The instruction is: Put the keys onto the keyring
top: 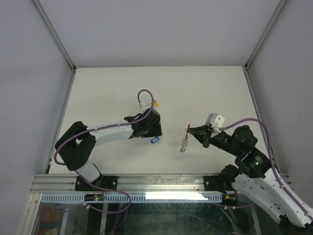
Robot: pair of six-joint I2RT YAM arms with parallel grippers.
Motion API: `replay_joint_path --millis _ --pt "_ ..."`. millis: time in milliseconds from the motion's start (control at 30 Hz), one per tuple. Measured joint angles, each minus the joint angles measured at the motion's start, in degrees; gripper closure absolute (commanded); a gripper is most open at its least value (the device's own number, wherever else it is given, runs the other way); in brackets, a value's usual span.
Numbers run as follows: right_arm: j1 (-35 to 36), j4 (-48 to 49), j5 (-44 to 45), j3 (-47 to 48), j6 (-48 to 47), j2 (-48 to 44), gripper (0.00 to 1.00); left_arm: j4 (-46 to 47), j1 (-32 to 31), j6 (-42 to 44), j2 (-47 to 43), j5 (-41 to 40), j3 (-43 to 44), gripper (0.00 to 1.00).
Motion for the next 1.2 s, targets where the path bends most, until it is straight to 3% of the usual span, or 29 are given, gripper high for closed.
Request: replay_joint_path --millis 467,1200 --pt "0.0 0.0 0.0 -0.8 0.0 -0.5 1.0 -7.3 -5.0 -2.9 5.6 -5.6 6.3 0.46" --pt "0.0 0.0 0.0 -1.7 0.0 -2.2 1.0 -10.8 -6.5 -2.8 9.4 -8.9 9.2 0.66"
